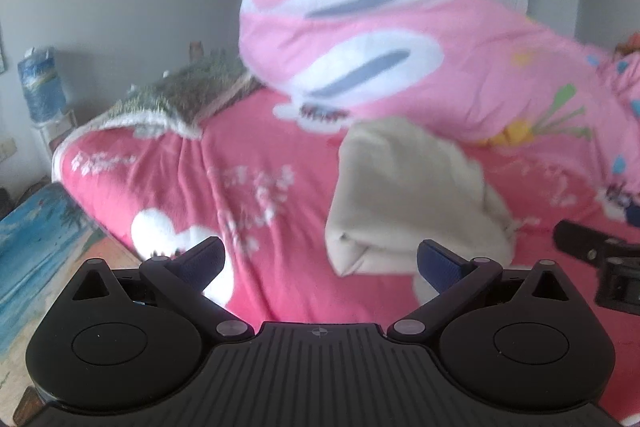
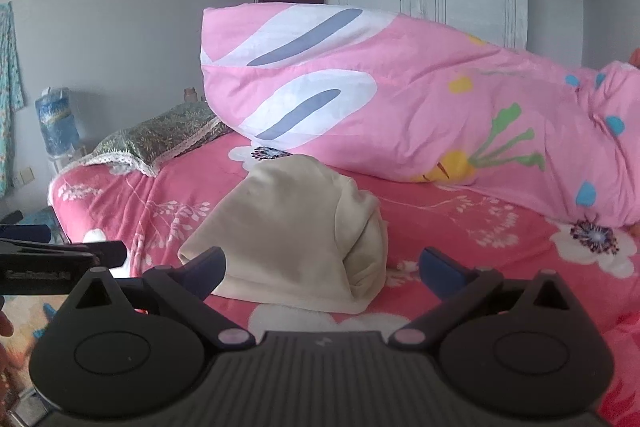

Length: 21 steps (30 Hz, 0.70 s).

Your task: Fold large clothes

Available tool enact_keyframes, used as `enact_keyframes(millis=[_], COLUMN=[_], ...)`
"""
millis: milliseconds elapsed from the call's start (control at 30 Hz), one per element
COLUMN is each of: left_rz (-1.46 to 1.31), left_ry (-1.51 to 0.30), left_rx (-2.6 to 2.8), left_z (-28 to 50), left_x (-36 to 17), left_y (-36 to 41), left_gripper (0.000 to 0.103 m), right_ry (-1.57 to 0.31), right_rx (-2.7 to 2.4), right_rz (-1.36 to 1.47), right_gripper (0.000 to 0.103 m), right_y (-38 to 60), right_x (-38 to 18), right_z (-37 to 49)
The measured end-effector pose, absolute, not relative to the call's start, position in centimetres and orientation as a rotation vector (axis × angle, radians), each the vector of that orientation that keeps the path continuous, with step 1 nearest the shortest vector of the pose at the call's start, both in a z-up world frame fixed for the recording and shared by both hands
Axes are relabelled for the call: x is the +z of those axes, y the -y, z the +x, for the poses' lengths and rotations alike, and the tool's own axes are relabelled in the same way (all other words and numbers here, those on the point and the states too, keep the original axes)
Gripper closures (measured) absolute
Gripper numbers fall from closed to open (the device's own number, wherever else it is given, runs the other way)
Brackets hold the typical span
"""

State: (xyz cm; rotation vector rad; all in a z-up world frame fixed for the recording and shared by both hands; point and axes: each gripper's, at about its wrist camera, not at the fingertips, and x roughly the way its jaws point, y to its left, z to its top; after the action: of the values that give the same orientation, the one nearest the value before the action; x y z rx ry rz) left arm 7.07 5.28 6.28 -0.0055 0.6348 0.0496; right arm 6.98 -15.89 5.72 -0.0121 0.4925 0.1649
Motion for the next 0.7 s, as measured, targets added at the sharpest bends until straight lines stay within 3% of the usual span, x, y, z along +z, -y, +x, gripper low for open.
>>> enact_keyframes(millis=[333,700], left_rz=[-0.051,-0.031], left_ry=[-0.743,-0.746], left_rx=[0.034,0.041], left_z=[7.7,7.5], left_x=[4.4,4.4], left_y=[-5.0,-5.2], left_gripper=[0.000,0.000], right_ry=[-0.580,-0.616], right_rx=[0.142,0.153], right_rz=[-0.063,-0.018], right_gripper=[0.000,0.000], right_y=[14.6,14.6], right_x=[3.8,3.5], right_z=[8.4,9.0])
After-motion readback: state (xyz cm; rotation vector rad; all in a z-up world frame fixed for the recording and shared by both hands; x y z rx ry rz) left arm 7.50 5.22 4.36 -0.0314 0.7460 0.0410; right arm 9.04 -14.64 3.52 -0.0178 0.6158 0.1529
